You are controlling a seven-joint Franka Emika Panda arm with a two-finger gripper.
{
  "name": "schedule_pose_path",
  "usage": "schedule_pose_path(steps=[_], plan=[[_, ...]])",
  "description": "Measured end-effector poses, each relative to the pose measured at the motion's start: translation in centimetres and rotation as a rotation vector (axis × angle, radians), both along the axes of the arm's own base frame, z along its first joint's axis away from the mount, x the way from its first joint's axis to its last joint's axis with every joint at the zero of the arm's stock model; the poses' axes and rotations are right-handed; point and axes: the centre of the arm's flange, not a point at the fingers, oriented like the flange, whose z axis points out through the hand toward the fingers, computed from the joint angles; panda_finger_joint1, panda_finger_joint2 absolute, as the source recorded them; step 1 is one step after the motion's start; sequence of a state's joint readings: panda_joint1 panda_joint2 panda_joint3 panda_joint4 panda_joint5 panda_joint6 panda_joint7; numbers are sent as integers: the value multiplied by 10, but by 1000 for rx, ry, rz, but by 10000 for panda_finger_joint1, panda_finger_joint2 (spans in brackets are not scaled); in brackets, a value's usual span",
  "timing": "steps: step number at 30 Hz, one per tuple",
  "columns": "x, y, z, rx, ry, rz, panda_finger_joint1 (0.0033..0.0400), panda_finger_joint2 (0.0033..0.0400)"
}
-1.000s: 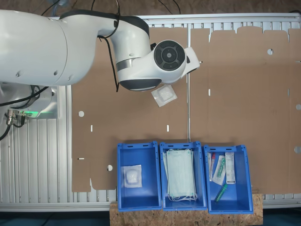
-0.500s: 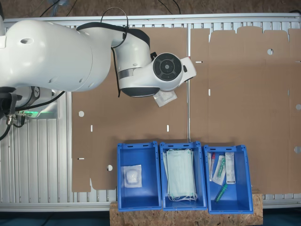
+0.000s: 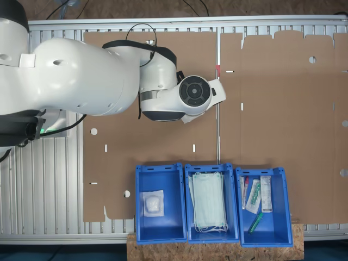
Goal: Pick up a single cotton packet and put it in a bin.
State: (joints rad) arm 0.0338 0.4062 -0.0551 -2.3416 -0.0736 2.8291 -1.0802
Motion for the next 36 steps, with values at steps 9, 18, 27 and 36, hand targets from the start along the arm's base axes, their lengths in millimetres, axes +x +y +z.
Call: schedule_pose_path(steps=[9, 18, 27, 36], plan=[[0, -4, -10, 0, 6, -2, 400, 400], [-2, -3, -20, 2, 20, 8, 400, 400], [-4, -1, -26, 3, 26, 14, 400, 400], [-3, -2, -25, 3, 20, 15, 400, 400]])
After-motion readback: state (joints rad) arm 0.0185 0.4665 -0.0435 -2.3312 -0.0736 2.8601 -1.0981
